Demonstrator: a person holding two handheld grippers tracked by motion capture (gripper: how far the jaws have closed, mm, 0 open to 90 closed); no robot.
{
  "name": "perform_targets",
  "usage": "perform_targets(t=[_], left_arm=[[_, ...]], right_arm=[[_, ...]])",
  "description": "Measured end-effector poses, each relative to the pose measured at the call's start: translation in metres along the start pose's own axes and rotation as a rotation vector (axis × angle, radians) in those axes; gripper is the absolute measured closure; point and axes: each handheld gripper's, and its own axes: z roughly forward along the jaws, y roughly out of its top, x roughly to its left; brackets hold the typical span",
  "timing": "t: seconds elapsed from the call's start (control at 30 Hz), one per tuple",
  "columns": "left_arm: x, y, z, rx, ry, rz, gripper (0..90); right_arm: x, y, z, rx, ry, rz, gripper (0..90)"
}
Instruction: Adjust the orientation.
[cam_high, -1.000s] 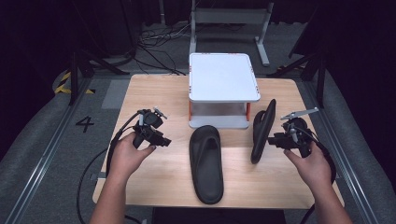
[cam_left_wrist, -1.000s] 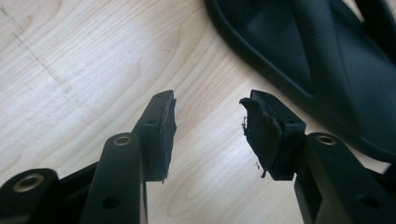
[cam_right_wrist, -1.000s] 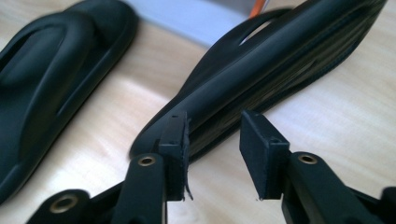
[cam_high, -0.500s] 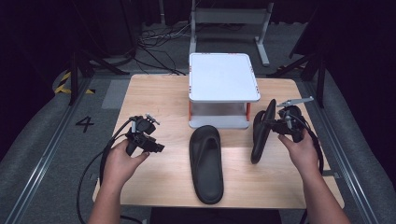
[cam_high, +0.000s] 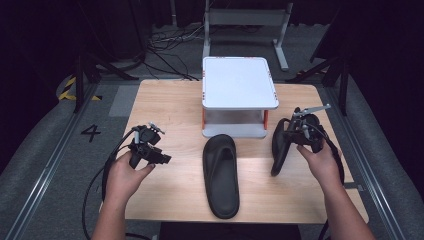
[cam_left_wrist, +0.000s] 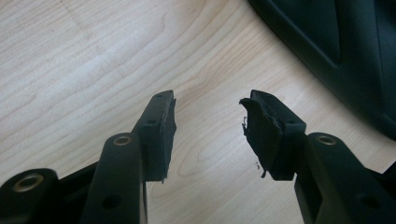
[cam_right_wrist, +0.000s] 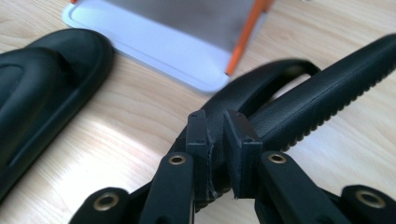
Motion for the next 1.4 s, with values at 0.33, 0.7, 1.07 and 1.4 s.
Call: perform_targets(t=[0.33, 0.7, 1.07, 1.4], left_arm=[[-0.011, 0.032, 0.015, 0.023, -0.029, 0.071, 52.0], [-0.013, 0.046, 0.021, 0.028, -0.043, 0.100, 51.8], [-0.007, 0.029, 0.018, 0.036, -0.026, 0.055, 51.5], [-0.007, 0.022, 0.017, 0.038, -0.013, 0.046, 51.1]], right_arm=[[-0.019, -0.031, -0.016, 0.087, -0.113, 0.057, 79.3], [-0.060, -0.059, -0.026, 0.087, -0.135, 0.180, 54.4], [-0.090, -0.048, 0.025, 0.223, -0.073, 0.237, 42.5], [-0.096, -0.049, 0.036, 0.242, -0.078, 0.307, 60.2]])
